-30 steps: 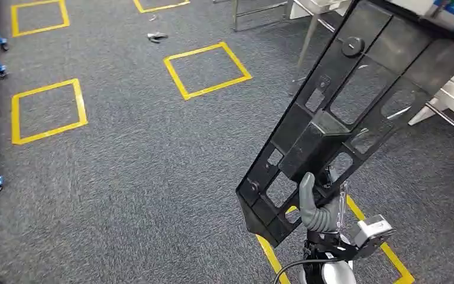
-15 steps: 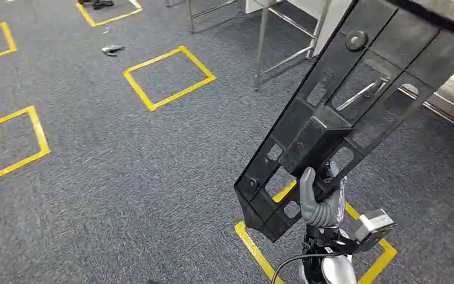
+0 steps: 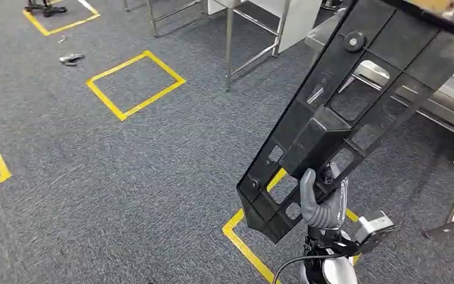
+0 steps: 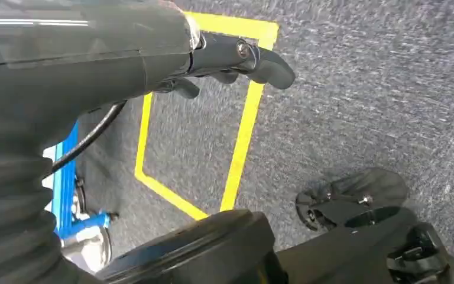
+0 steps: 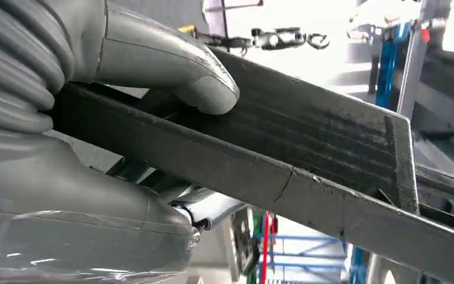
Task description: Take the parts from the cabinet and place them on the table.
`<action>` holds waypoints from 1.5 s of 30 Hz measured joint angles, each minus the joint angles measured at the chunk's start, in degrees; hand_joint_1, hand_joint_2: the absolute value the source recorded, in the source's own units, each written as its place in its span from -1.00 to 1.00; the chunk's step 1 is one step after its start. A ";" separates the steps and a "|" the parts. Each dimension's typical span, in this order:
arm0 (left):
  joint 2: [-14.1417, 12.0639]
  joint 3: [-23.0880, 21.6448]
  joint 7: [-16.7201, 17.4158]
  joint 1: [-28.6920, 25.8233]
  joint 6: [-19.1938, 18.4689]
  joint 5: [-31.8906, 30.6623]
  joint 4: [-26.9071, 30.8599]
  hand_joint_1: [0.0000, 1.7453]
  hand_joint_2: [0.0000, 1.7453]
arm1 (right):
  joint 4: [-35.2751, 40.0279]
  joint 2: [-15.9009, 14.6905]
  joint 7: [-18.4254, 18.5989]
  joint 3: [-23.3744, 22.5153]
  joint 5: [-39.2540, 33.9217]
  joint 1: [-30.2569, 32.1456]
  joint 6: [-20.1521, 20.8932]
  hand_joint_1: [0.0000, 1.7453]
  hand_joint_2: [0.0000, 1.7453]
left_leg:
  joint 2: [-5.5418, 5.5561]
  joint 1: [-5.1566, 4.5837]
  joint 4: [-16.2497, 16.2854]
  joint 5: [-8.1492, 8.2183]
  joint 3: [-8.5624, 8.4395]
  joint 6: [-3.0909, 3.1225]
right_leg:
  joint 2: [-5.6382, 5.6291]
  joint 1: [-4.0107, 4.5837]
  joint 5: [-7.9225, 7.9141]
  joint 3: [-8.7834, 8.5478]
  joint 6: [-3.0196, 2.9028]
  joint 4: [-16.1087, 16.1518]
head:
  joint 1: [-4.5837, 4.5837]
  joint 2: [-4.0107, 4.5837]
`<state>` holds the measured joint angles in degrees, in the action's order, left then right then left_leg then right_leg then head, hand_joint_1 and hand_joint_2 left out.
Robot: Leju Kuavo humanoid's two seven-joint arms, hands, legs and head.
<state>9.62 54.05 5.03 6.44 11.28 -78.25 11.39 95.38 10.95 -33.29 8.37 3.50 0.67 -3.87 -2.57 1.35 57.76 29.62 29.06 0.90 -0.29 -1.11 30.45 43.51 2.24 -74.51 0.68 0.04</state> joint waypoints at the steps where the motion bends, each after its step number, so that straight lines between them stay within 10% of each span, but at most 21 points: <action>1: 0.00 -0.02 0.00 -0.04 0.00 -0.09 0.00 -1.00 1.00 | 0.00 0.00 0.00 0.00 -0.02 -0.01 0.00 0.96 1.00 | -0.55 0.00 0.00 0.34 -0.50 -0.06 | 0.33 -0.04 -2.58 -1.32 -0.08 3.21 | -0.02 0.00; 3: 0.00 -0.13 -0.07 -0.14 -0.09 -0.22 0.00 -1.00 1.00 | 0.02 0.00 0.00 0.00 -0.02 -0.05 0.00 0.96 1.00 | -1.56 -0.04 -0.03 1.21 -1.75 -0.49 | 2.62 0.24 -7.74 -5.71 -0.79 12.61 | 0.00 0.00; 4: 0.00 -0.20 -0.07 -0.31 -0.13 -0.35 0.00 -1.00 1.00 | 0.00 0.00 0.02 0.00 -0.02 -0.12 0.00 0.96 1.00 | -2.01 -0.36 -0.18 1.56 -1.84 -0.87 | 5.36 1.16 -6.52 -6.42 -1.19 13.33 | 0.06 0.00; 8: -0.02 -0.46 -0.13 -0.13 -0.17 -0.52 0.00 -1.00 1.00 | 0.13 0.02 0.00 0.00 -0.02 -0.08 0.00 0.96 1.00 | -4.75 -0.98 -0.79 2.24 -2.85 -2.05 | 3.19 1.57 -5.62 -6.40 -2.44 14.91 | -0.07 0.00; 11: -0.09 -0.48 -0.63 -0.39 -0.17 -0.57 0.02 -1.00 1.00 | 0.26 0.06 -0.07 0.02 -0.09 -0.29 0.02 0.96 1.00 | 0.28 -0.56 5.61 5.91 -0.16 -2.28 | 1.15 0.79 -5.49 -7.46 -3.54 15.86 | -0.28 0.00; 14: -0.09 -0.48 -0.74 0.63 -0.17 -0.48 0.02 -1.00 1.00 | 0.16 0.13 -0.02 0.07 -0.09 -0.11 0.15 0.96 1.00 | 1.62 -0.63 17.07 8.89 6.43 -2.48 | -0.76 0.95 -5.06 -8.00 -4.02 15.79 | -0.29 0.00; 18: -0.09 -0.48 -0.59 0.42 -0.17 -0.72 0.02 -1.00 1.00 | 0.11 0.15 -0.02 0.07 -0.07 -0.12 0.33 0.96 1.00 | 3.32 -0.38 5.12 -1.88 3.10 -2.31 | -4.36 0.85 -4.20 -9.32 -3.36 15.24 | -0.31 0.00; 20: -0.11 -0.48 -0.63 0.35 -0.17 -0.66 0.02 -1.00 1.00 | 0.04 0.17 -0.05 0.09 -0.07 -0.25 0.39 0.96 1.00 | 6.91 -0.11 2.31 -1.05 2.17 -1.88 | -5.58 0.85 -3.90 -8.65 -2.80 14.51 | -0.24 0.00; 23: -0.07 -0.50 -0.59 0.46 -0.17 -0.85 0.02 -1.00 1.00 | 0.07 0.17 -0.02 0.07 -0.04 0.13 0.55 0.96 1.00 | 5.71 -0.57 1.05 -0.15 1.47 -0.83 | -7.01 0.49 -4.64 -7.90 -1.48 15.13 | -0.29 0.00; 26: 0.26 -0.61 -0.57 0.03 -0.17 -0.92 0.02 -1.00 1.00 | 0.13 0.17 -0.13 0.07 0.11 -0.12 0.48 0.96 1.00 | 3.74 -0.05 -0.41 -0.34 -0.06 -0.05 | -1.13 0.73 -2.76 -6.21 -0.52 11.34 | 0.57 0.00; 28: 0.22 -0.61 -0.48 -0.07 -0.17 -0.92 0.02 -1.00 1.00 | -0.04 0.17 -0.04 0.07 1.00 -0.17 -0.70 0.96 1.00 | 2.74 -0.14 -0.43 0.10 -0.53 0.25 | -0.14 0.28 0.22 -1.31 0.21 2.84 | 0.59 0.00; 30: 0.15 -0.61 -0.37 -0.16 -0.17 -0.94 0.02 -1.00 1.00 | -0.44 0.17 0.04 0.04 1.73 -0.10 -1.55 0.96 1.00 | 1.98 -0.11 -0.42 0.70 -1.15 0.20 | 0.07 -0.15 -0.34 1.46 0.50 -0.66 | 0.61 0.00; 33: 0.17 -0.79 -0.28 -0.18 -0.17 -1.01 0.02 -1.00 1.00 | -0.50 0.17 0.09 0.02 1.95 -0.14 -1.64 0.96 1.00 | 1.75 -0.08 -0.42 1.91 -2.79 -0.25 | 0.47 -0.31 -8.20 -3.29 0.31 10.35 | 0.59 0.00; 40: 0.07 -1.05 -0.44 -0.15 -0.28 -1.16 0.09 -1.00 1.00 | -0.68 0.20 0.22 0.00 2.86 -0.61 -2.60 0.96 1.00 | 1.37 -0.22 -0.91 3.80 -4.62 -2.42 | 0.56 0.30 -5.59 -7.23 -2.48 15.72 | 0.39 0.00; 43: 0.07 -1.09 -1.05 0.17 -0.44 -1.14 0.09 -1.00 1.00 | -0.87 0.26 0.24 0.04 3.17 -1.25 -3.19 0.96 1.00 | 1.95 -0.36 12.55 7.74 3.42 -2.30 | 0.54 0.64 -4.09 -8.85 -3.62 16.07 | 0.11 0.00; 45: 0.07 -1.09 -1.18 0.85 -0.44 -1.07 0.09 -1.00 1.00 | -1.07 0.26 0.31 0.04 3.17 -1.14 -3.26 0.96 1.00 | 1.98 -0.48 17.95 7.13 7.82 -2.40 | 0.50 0.96 -2.90 -10.40 -3.80 16.05 | 0.15 0.00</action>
<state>9.68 52.96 3.85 7.29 10.84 -79.32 11.47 94.31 11.21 -32.98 8.41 6.67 -0.47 -7.13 -0.58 0.87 75.71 36.75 36.88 -1.50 0.21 -0.14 27.54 33.11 -1.56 -58.45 0.83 0.04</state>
